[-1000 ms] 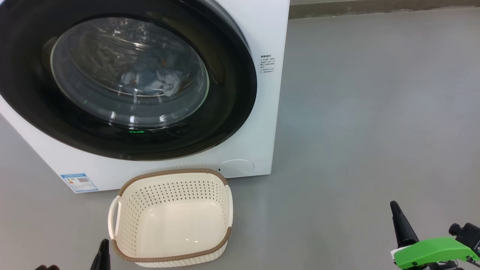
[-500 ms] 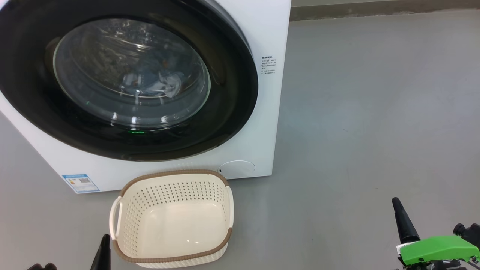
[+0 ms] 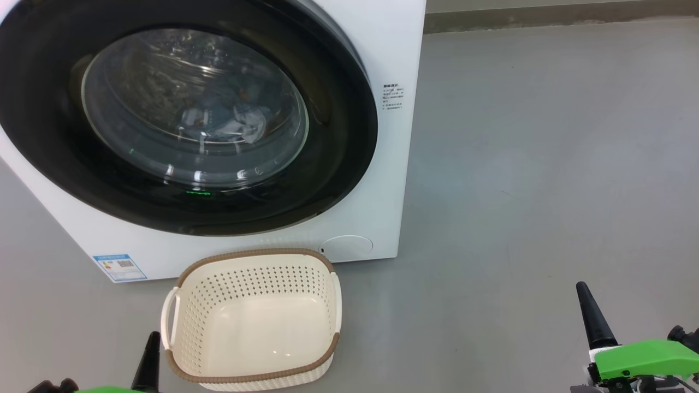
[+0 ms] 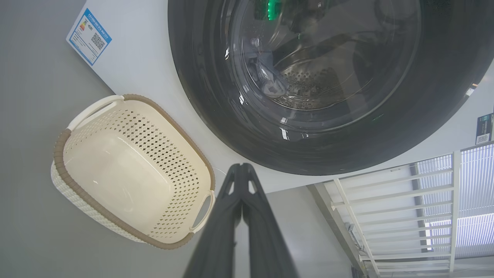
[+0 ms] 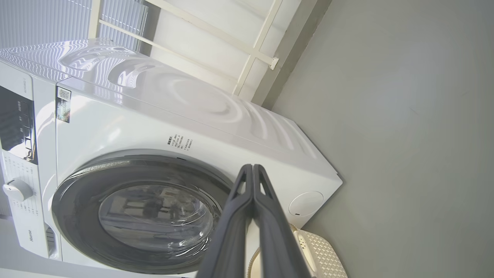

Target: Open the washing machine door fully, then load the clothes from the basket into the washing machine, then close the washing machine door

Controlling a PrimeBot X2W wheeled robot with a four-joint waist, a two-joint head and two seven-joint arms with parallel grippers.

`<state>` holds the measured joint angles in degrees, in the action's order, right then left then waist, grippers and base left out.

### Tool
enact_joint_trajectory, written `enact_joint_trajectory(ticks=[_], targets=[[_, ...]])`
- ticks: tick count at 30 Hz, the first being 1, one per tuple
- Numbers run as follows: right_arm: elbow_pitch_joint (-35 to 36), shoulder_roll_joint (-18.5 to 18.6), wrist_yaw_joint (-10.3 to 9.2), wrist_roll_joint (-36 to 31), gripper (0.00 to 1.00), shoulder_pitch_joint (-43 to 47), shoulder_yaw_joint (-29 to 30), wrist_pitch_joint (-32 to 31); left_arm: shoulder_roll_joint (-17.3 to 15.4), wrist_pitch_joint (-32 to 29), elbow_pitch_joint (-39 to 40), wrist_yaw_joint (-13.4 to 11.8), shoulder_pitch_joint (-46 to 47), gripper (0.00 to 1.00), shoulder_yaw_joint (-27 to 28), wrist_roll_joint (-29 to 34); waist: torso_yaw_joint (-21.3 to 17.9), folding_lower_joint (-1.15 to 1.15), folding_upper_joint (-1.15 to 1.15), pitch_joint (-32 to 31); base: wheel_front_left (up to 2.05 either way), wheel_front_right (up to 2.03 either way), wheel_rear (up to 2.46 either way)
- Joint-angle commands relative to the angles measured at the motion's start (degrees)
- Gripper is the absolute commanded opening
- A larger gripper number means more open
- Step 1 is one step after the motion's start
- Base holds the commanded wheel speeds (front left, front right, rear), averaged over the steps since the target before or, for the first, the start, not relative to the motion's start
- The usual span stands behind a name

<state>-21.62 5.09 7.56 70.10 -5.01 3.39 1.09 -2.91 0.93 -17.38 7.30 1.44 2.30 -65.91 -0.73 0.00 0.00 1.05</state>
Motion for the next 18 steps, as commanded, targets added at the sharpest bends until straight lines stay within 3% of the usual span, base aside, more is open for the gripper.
enact_joint_trajectory(ticks=[1, 18], targets=[[2.03, 0.04, -0.05, 1.88, 0.0, -1.41, -0.35, -0.61, -0.75, -0.48, 1.64, -0.07, 2.48, 0.0, 1.68, -1.93, 0.04, 0.0, 0.0, -0.05, 0.0, 0.0, 0.0], [4.01, -0.83, -0.06, 9.62, 0.0, -1.53, 1.03, -3.32, -0.45, -3.18, 2.27, -0.08, 3.52, 0.0, 2.7, -11.27, 0.3, 0.0, 0.0, -0.44, 0.0, 0.0, 0.0]])
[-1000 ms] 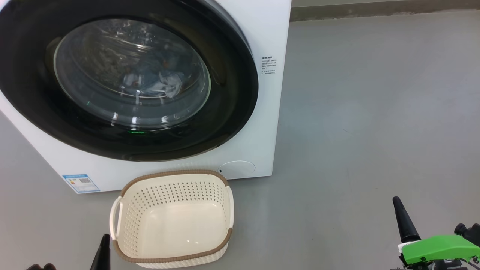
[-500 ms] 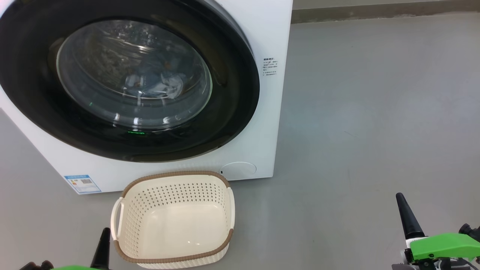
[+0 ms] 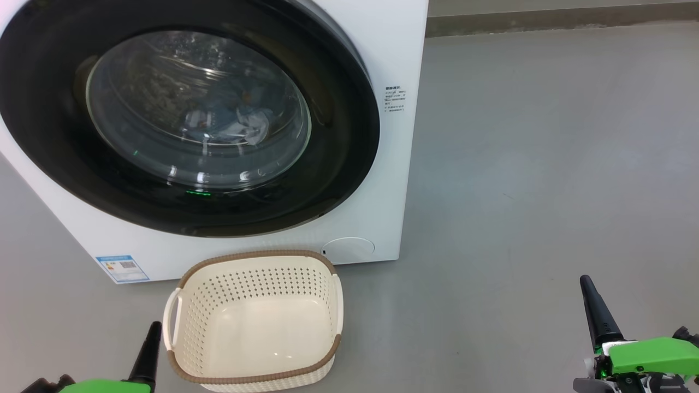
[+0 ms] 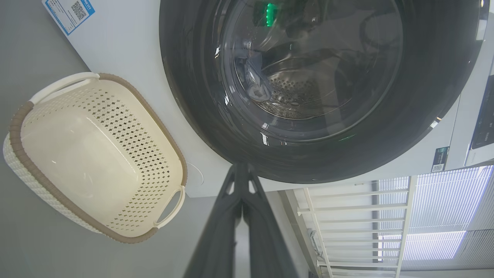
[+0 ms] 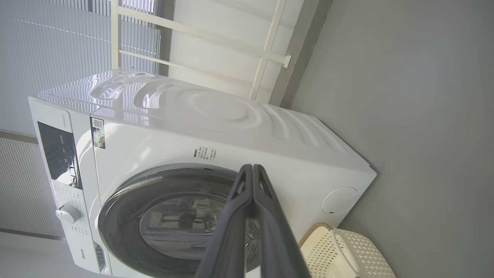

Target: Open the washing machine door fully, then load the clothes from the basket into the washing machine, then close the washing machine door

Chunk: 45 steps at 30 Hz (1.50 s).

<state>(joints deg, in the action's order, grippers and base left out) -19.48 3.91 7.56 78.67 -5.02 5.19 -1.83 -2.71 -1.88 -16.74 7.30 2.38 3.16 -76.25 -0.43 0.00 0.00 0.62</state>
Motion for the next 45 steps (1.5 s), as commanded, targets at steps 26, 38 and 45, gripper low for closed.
enact_joint_trajectory(ticks=[26, 38, 45], targets=[[5.03, -1.02, -0.08, 13.41, 0.0, -1.69, 1.44, -4.72, -0.17, -4.66, 2.64, -0.1, 4.23, 0.0, 3.47, -15.83, 0.43, 0.0, 0.0, -0.63, 0.0, 0.0, 0.0], [5.03, -1.02, -0.08, 13.41, 0.0, -1.69, 1.44, -4.72, -0.17, -4.66, 2.63, -0.09, 4.23, 0.0, 3.47, -15.83, 0.43, 0.0, 0.0, -0.63, 0.0, 0.0, 0.0], [5.03, -1.02, -0.08, 13.41, 0.0, -1.69, 1.44, -4.72, -0.17, -4.66, 2.63, -0.09, 4.23, 0.0, 3.47, -15.83, 0.43, 0.0, 0.0, -0.63, 0.0, 0.0, 0.0]])
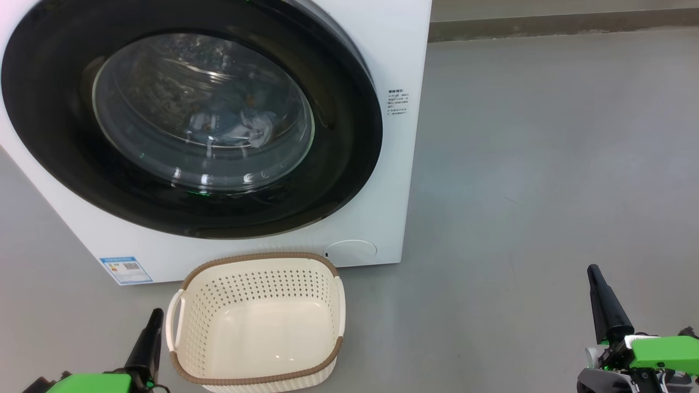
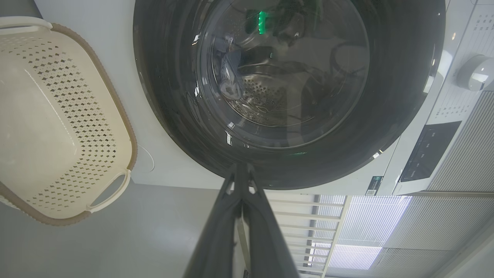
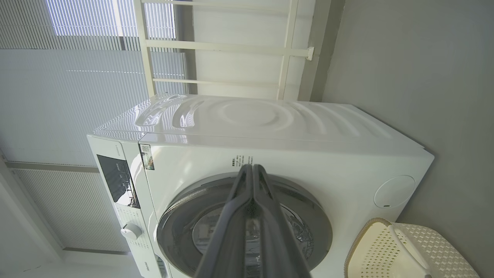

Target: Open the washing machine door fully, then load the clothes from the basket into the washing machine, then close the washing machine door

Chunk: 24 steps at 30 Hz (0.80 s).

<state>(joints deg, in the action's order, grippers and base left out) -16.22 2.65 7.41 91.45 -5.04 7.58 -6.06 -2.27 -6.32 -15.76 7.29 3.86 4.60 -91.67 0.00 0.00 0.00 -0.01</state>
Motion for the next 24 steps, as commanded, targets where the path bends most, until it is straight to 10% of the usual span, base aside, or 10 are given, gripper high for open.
enact_joint_trajectory(ticks=[1, 24], targets=[[1.77, 0.23, 0.08, 0.63, 0.0, -1.67, -0.94, -0.49, -0.61, -0.22, 1.65, -0.07, 2.75, 0.0, 2.03, -0.41, 0.0, 0.0, 0.0, 0.0, 0.0, 0.0, 0.0], [1.77, 0.23, 0.08, 0.63, 0.0, -1.67, -0.94, -0.49, -0.61, -0.23, 1.64, -0.07, 2.76, 0.0, 2.04, -0.41, 0.0, 0.0, 0.0, 0.0, 0.0, 0.0, 0.0]])
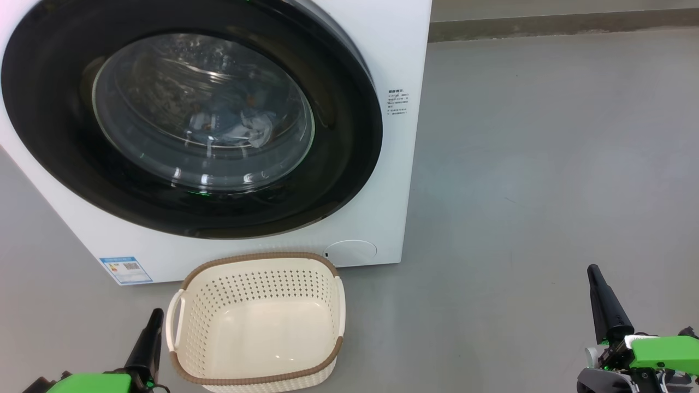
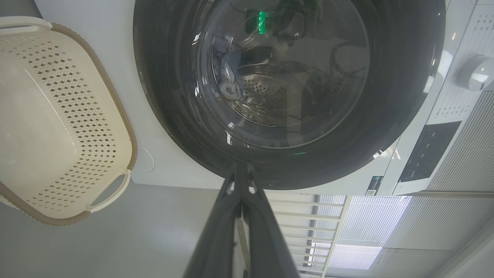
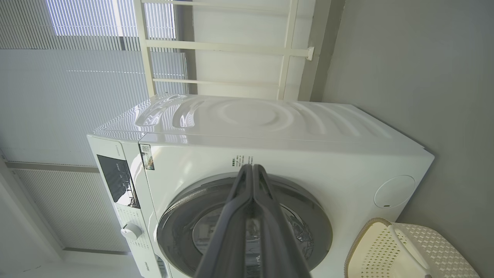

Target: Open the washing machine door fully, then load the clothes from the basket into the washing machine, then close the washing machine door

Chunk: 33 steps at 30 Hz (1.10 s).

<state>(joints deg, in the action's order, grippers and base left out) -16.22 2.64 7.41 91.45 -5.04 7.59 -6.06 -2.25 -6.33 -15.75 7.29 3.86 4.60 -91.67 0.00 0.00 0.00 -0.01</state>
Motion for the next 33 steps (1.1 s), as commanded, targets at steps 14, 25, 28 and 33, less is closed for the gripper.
enact_joint_trajectory(ticks=[14, 25, 28, 33], targets=[[1.77, 0.24, 0.08, 0.63, 0.0, -1.67, -0.95, -0.5, -0.63, -0.22, 1.63, -0.06, 2.75, 0.0, 2.04, -0.41, 0.0, 0.0, 0.0, 0.0, 0.0, 0.0, 0.0], [1.77, 0.24, 0.08, 0.63, 0.0, -1.67, -0.95, -0.5, -0.63, -0.22, 1.62, -0.06, 2.75, 0.0, 2.04, -0.41, 0.0, 0.0, 0.0, 0.0, 0.0, 0.0, 0.0], [1.77, 0.24, 0.08, 0.63, 0.0, -1.67, -0.95, -0.5, -0.63, -0.22, 1.62, -0.06, 2.75, 0.0, 2.04, -0.41, 0.0, 0.0, 0.0, 0.0, 0.0, 0.0, 0.0], [1.77, 0.24, 0.08, 0.63, 0.0, -1.67, -0.95, -0.5, -0.63, -0.22, 1.62, -0.06, 2.75, 0.0, 2.04, -0.41, 0.0, 0.0, 0.0, 0.0, 0.0, 0.0, 0.0]])
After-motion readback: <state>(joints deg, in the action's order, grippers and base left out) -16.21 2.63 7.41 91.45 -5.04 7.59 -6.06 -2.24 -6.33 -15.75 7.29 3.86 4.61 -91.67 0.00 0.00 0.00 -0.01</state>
